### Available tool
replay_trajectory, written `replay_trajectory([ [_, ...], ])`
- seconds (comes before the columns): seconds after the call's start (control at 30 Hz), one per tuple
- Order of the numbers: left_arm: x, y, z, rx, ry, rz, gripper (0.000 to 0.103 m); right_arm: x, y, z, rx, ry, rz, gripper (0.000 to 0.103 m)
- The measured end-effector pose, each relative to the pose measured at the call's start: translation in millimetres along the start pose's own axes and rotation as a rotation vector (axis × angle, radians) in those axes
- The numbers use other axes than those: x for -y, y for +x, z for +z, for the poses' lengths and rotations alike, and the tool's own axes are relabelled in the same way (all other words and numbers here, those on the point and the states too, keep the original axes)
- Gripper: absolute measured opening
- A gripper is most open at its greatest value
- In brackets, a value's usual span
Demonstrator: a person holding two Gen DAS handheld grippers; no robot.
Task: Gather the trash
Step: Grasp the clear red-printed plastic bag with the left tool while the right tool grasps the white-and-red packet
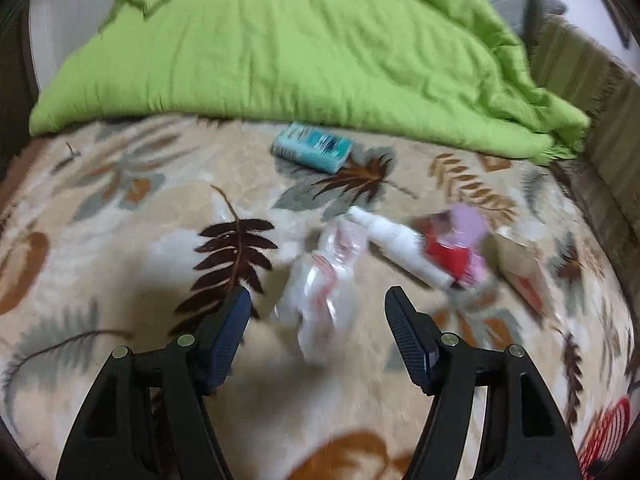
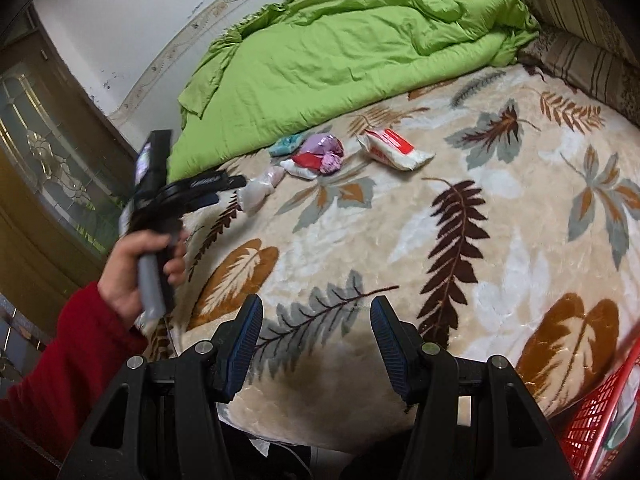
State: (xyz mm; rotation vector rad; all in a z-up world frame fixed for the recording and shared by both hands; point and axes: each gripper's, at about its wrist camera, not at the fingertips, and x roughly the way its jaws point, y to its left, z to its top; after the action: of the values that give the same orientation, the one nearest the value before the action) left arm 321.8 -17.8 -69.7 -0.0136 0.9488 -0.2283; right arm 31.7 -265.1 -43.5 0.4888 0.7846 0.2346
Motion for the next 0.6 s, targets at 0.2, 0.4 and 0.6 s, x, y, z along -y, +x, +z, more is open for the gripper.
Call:
replay_trajectory([
  [0.2,-10.6,34.4,0.3,-0.033,-0.067,-0.013,0.032,12.2,10.5,19.6,-0.007,0.008,-0.004,0.060],
  [0.4,-5.5,-4.6,-31.6,0.016,-0.079,-0.070,0.029,20.4,31.6,82.7,0.034,-0.092,-0.070,0.060],
  [0.6,4.6,-44.5,-69.4,0.080,-0.055,-0.077,0.029,40.8,104.0,143.3,-0.018,-0.211,-0.131,0.067],
])
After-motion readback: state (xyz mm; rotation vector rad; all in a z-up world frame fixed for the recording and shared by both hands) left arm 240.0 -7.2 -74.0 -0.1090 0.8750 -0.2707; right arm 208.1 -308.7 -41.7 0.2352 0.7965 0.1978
